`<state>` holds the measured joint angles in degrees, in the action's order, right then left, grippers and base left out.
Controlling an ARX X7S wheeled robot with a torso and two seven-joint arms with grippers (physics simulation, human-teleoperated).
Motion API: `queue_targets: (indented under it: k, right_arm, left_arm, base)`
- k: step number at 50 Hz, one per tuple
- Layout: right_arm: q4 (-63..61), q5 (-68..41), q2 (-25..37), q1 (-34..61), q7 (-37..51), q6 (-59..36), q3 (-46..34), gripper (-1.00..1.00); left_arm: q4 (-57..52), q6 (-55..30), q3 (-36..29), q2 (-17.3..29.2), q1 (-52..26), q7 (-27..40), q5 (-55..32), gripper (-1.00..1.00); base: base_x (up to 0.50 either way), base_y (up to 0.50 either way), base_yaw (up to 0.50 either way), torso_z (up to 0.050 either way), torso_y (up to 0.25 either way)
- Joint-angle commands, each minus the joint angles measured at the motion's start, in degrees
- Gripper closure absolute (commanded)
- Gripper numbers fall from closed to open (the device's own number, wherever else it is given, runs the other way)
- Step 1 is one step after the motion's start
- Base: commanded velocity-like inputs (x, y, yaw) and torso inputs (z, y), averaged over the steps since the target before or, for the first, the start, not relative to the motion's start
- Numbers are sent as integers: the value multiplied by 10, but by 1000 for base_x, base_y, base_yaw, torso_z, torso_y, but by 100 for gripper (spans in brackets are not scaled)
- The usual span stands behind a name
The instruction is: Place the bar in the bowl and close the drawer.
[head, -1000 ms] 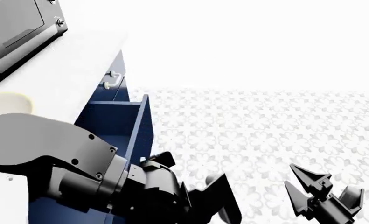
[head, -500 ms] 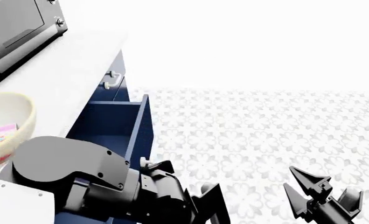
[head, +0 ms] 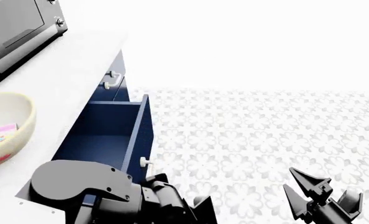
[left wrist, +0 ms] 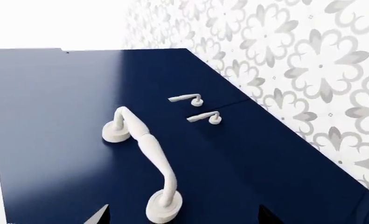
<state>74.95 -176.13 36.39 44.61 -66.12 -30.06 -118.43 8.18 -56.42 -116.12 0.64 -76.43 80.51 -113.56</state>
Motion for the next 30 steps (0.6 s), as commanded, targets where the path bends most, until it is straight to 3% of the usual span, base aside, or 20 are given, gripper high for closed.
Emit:
queue_targets:
  k: [1, 18, 30]
  right_arm:
    - [0, -2, 0, -2, -3, 0, -1, -100]
    - [0, -1, -1, -4, -6, 1, -1, -100]
    - [0, -1, 0, -9, -11, 2, 0, -100]
  left_arm:
    - [27, -28, 13, 2, 28, -10, 18, -100]
    - [88, -61, 12, 4, 54, -39, 40, -100]
    - [117, -76, 14, 12, 70, -20, 10, -100]
  base:
    - [0, 0, 0, 0, 0]
    - [0, 0, 0, 0, 0]
    - [0, 0, 0, 0, 0]
